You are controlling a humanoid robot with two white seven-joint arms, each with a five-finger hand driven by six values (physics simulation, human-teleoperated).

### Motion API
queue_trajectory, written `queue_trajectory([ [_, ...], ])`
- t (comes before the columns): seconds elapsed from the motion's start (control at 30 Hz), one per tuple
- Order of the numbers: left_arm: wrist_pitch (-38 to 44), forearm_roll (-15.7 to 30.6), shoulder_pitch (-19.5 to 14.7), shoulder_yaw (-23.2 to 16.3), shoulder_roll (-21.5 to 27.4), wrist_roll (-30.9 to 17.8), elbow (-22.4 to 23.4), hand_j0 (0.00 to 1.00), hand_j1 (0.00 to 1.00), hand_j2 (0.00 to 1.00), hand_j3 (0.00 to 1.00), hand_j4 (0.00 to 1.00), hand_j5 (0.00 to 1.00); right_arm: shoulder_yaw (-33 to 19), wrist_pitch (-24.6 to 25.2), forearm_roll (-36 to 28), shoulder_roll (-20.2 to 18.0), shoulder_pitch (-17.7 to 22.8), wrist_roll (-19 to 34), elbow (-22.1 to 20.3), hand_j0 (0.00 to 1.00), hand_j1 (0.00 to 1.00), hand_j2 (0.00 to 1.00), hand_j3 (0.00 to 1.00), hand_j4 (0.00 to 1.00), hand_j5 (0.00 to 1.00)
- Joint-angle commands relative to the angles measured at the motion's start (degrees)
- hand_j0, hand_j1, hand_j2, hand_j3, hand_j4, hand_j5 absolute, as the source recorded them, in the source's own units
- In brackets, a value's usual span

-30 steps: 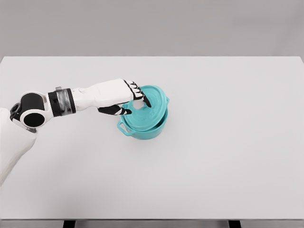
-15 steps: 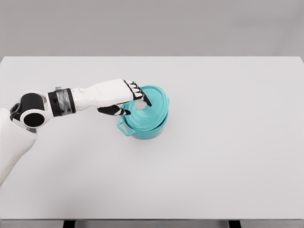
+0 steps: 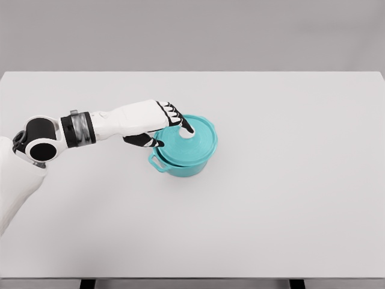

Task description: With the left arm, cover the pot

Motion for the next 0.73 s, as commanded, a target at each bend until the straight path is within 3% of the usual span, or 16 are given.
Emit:
queue_trajectory([
  [0.0, 0.16, 0.51, -0.09, 0.22, 0.08, 0.03, -0.25, 0.81, 0.81, 0.81, 0.81, 0.81, 0.81, 0.01, 0.0, 0.01, 0.01, 0.0, 0.01, 0.02, 1.0, 1.0, 1.0, 1.0, 1.0, 1.0],
  [0.07, 0.16, 0.95, -0.35, 0.84, 0.87, 0.03, -2.71, 0.87, 0.87, 0.87, 0.87, 0.87, 0.87, 0.01, 0.0, 0.01, 0.01, 0.0, 0.01, 0.02, 1.0, 1.0, 1.0, 1.0, 1.0, 1.0],
  [0.17, 0.16, 6.93, -0.35, 1.71, 11.24, 0.03, -7.64, 1.0, 1.0, 1.0, 1.0, 1.0, 1.0, 0.01, 0.0, 0.01, 0.01, 0.0, 0.01, 0.02, 1.0, 1.0, 1.0, 1.0, 1.0, 1.0],
  [0.27, 0.16, 13.43, 1.31, 8.39, 21.43, 0.03, -7.9, 1.0, 1.0, 1.0, 1.0, 1.0, 1.0, 0.01, 0.0, 0.01, 0.01, 0.0, 0.01, 0.02, 1.0, 1.0, 1.0, 1.0, 1.0, 1.0],
  [0.4, 0.16, 13.35, 6.06, 13.93, 22.67, 0.03, -7.02, 1.0, 1.0, 1.0, 1.0, 1.0, 1.0, 0.01, 0.0, 0.01, 0.01, 0.0, 0.01, 0.02, 1.0, 1.0, 1.0, 1.0, 1.0, 1.0],
  [0.7, 0.16, 13.17, 7.47, 14.02, 22.76, 0.03, -6.41, 1.0, 1.0, 1.0, 1.0, 1.0, 1.0, 0.01, 0.0, 0.01, 0.01, 0.0, 0.01, 0.02, 1.0, 1.0, 1.0, 1.0, 1.0, 1.0],
])
